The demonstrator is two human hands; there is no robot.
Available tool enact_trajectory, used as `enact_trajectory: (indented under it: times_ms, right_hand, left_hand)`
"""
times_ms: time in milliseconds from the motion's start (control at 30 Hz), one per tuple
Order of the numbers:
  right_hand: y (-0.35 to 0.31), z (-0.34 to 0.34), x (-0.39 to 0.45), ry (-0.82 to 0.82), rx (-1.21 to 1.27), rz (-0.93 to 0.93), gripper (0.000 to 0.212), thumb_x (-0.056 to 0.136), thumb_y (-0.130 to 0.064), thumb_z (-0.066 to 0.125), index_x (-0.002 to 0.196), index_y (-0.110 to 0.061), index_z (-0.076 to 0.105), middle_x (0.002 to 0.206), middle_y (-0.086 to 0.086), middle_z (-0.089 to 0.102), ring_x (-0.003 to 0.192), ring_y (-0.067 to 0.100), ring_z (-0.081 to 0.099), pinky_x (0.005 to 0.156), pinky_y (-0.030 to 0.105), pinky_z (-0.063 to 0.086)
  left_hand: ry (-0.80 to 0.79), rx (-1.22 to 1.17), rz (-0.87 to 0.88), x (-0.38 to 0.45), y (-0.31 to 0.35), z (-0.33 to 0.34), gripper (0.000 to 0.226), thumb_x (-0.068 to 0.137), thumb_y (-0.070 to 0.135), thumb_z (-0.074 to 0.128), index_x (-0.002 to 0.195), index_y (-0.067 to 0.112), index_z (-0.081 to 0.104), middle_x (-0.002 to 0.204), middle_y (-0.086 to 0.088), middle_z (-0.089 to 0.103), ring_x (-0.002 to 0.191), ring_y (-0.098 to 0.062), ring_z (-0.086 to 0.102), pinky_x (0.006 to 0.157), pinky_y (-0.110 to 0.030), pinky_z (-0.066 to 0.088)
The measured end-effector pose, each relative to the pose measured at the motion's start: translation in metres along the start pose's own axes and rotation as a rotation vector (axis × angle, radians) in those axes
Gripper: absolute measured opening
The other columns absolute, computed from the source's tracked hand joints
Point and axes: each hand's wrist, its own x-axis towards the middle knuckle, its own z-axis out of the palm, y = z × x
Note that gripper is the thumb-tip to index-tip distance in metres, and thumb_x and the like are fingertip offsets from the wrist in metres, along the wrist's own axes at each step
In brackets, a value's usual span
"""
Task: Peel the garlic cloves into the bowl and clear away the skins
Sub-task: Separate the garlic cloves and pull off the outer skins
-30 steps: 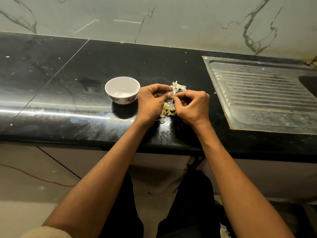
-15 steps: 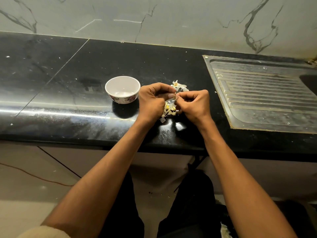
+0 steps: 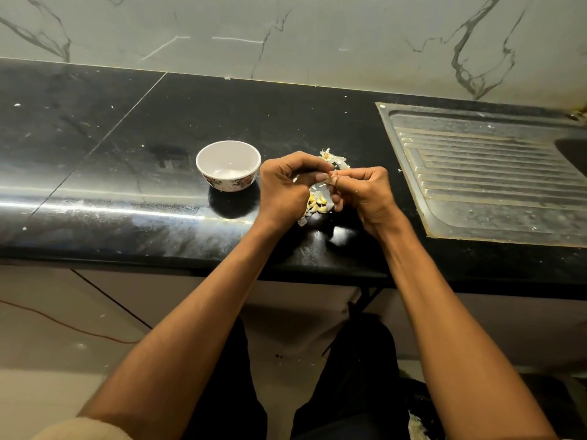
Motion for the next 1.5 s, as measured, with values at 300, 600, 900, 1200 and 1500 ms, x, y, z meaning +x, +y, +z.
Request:
enact_trajectory:
  times_ms: [300,600,900,1200,1500]
  right_hand:
    - [0.006,0.006,-0.003,0.083,-0.261,-0.188,0.011,0.087,0.0,0.076,0.076,-0.001,0.078,0.065,0.026,0.068,0.049,0.018,0.06,0.046,0.025,0.053]
    - [0.011,0.009,-0.004,0.161,-0.424,-0.26,0.011,0.081,-0.008,0.074,0.072,-0.003,0.079,0.06,0.025,0.064,0.05,0.012,0.052,0.044,0.028,0.046]
    - [0.001,0.003,-0.002,0.094,0.025,-0.005,0.013,0.089,0.01,0.067,0.079,0.006,0.073,0.058,0.01,0.063,0.047,0.013,0.058,0.044,0.023,0.05]
    - [-0.002,0.005,-0.004,0.085,0.059,0.007,0.008,0.091,0.008,0.067,0.086,0.01,0.073,0.062,0.01,0.064,0.05,0.014,0.06,0.048,0.022,0.052]
    - [-0.002,0.007,-0.006,0.114,0.01,-0.034,0.013,0.091,0.008,0.067,0.08,0.005,0.074,0.062,0.01,0.066,0.05,0.014,0.06,0.048,0.022,0.053]
  left_hand:
    - [0.033,-0.092,-0.301,0.004,-0.002,-0.001,0.013,0.079,-0.005,0.081,0.091,0.002,0.08,0.084,-0.008,0.078,0.079,-0.013,0.074,0.078,-0.027,0.059]
    - [-0.01,-0.051,-0.278,0.004,-0.002,-0.002,0.015,0.078,-0.015,0.073,0.087,-0.003,0.077,0.083,-0.011,0.076,0.078,-0.01,0.072,0.076,-0.022,0.057]
    - [-0.08,-0.071,-0.081,0.003,-0.001,-0.001,0.016,0.079,-0.016,0.071,0.086,-0.002,0.073,0.086,-0.013,0.068,0.083,-0.016,0.067,0.081,-0.028,0.055]
    - [-0.068,-0.114,-0.207,0.004,-0.004,0.001,0.008,0.091,-0.005,0.069,0.096,0.001,0.071,0.087,-0.005,0.072,0.081,-0.008,0.069,0.078,-0.022,0.055]
    - [-0.087,-0.106,-0.25,0.004,-0.005,0.0,0.011,0.095,0.002,0.068,0.104,-0.004,0.072,0.088,-0.007,0.074,0.075,-0.008,0.069,0.075,-0.026,0.058]
